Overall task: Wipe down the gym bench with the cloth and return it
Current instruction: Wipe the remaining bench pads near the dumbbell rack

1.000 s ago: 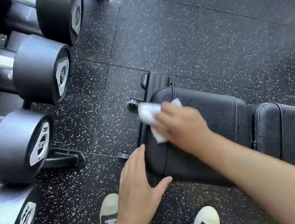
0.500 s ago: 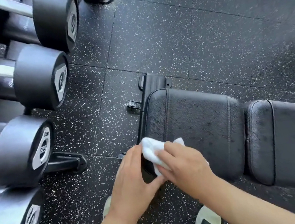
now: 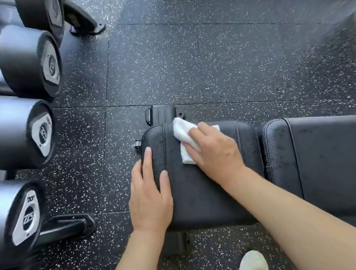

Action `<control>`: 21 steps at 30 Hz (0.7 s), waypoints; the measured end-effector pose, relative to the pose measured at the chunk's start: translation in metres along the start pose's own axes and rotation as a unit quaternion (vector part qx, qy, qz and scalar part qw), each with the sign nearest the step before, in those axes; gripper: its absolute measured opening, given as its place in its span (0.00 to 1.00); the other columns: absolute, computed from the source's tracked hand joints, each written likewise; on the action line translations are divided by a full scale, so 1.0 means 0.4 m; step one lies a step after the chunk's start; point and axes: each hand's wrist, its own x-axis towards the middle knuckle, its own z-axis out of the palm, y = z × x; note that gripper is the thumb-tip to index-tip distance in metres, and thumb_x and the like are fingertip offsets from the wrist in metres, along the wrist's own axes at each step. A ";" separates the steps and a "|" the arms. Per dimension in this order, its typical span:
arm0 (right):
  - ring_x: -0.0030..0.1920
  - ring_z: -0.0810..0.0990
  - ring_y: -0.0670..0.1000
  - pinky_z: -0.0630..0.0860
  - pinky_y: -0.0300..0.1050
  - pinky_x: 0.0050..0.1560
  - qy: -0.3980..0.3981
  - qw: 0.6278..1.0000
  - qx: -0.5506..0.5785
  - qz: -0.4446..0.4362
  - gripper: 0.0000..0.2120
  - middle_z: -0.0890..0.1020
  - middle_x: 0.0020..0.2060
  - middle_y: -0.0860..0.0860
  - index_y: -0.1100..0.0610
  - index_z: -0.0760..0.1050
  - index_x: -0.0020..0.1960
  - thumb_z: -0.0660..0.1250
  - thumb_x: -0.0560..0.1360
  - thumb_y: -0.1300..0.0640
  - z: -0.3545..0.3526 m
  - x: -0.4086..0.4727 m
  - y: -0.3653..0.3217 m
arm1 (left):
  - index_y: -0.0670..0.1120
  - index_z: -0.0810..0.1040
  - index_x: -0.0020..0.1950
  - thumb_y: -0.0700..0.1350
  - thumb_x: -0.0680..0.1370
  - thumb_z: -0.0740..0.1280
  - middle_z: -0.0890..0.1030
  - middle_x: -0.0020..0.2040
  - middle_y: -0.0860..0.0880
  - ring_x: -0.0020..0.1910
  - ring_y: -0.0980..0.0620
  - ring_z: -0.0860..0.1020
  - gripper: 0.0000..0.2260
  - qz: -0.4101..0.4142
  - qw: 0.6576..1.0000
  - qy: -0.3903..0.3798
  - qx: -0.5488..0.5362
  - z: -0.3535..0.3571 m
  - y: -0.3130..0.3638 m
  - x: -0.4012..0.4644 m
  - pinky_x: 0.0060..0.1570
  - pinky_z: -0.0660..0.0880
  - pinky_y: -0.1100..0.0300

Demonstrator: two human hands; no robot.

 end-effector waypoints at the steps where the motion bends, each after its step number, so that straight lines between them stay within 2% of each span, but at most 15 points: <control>1: 0.38 0.78 0.55 0.73 0.48 0.28 0.011 0.999 -0.019 0.025 0.11 0.74 0.41 0.51 0.54 0.73 0.46 0.66 0.80 0.46 -0.011 -0.017 0.053 | 0.64 0.53 0.83 0.55 0.85 0.54 0.67 0.77 0.50 0.70 0.44 0.74 0.26 0.001 1.000 0.017 -0.003 0.007 -0.006 -0.003 0.59 0.78 0.42; 4: 0.40 0.78 0.57 0.73 0.49 0.30 0.028 0.990 -0.028 0.138 0.12 0.72 0.42 0.51 0.53 0.72 0.48 0.61 0.82 0.45 -0.036 -0.052 0.159 | 0.64 0.57 0.83 0.53 0.85 0.52 0.71 0.75 0.52 0.63 0.47 0.78 0.25 0.000 0.999 0.052 -0.004 0.022 -0.017 -0.005 0.52 0.77 0.47; 7: 0.40 0.77 0.59 0.64 0.45 0.32 0.046 0.976 -0.017 0.214 0.10 0.74 0.43 0.53 0.56 0.73 0.48 0.67 0.79 0.49 -0.014 -0.044 0.105 | 0.65 0.57 0.83 0.55 0.83 0.51 0.71 0.73 0.53 0.63 0.46 0.78 0.26 -0.006 0.998 0.055 0.002 0.032 -0.016 0.000 0.52 0.79 0.45; 9: 0.38 0.77 0.57 0.62 0.44 0.31 0.053 0.978 -0.007 0.203 0.10 0.74 0.42 0.53 0.56 0.73 0.47 0.68 0.78 0.49 0.019 -0.012 0.004 | 0.67 0.56 0.83 0.57 0.82 0.50 0.71 0.71 0.53 0.60 0.45 0.79 0.27 -0.002 0.998 0.056 0.006 0.031 -0.016 0.000 0.50 0.79 0.44; 11: 0.38 0.77 0.56 0.65 0.46 0.29 0.052 0.982 0.022 0.179 0.09 0.75 0.42 0.52 0.55 0.74 0.47 0.67 0.77 0.49 0.062 0.029 -0.100 | 0.66 0.56 0.82 0.57 0.82 0.50 0.71 0.69 0.52 0.59 0.44 0.78 0.27 0.001 0.998 0.056 0.015 0.038 -0.019 0.008 0.48 0.78 0.45; 15: 0.37 0.76 0.54 0.70 0.47 0.29 0.057 0.987 0.077 0.128 0.09 0.76 0.41 0.52 0.54 0.76 0.46 0.74 0.73 0.52 0.095 0.090 -0.212 | 0.60 0.60 0.81 0.56 0.81 0.51 0.72 0.68 0.48 0.58 0.39 0.78 0.26 -0.005 0.998 0.057 0.029 0.047 -0.025 0.011 0.46 0.74 0.46; 18: 0.36 0.77 0.54 0.73 0.48 0.29 0.053 0.994 0.072 0.057 0.09 0.76 0.41 0.51 0.54 0.76 0.46 0.74 0.74 0.51 0.062 0.063 -0.135 | 0.61 0.59 0.82 0.54 0.82 0.53 0.72 0.68 0.49 0.59 0.40 0.78 0.27 -0.001 0.998 0.061 0.025 0.042 -0.021 0.008 0.48 0.75 0.45; 21: 0.37 0.78 0.56 0.75 0.49 0.30 0.062 0.992 0.016 0.110 0.08 0.77 0.41 0.51 0.53 0.75 0.48 0.70 0.76 0.49 0.018 -0.014 0.029 | 0.61 0.58 0.83 0.53 0.82 0.53 0.71 0.66 0.51 0.58 0.43 0.78 0.27 0.004 0.998 0.064 0.029 0.043 -0.016 0.010 0.49 0.73 0.48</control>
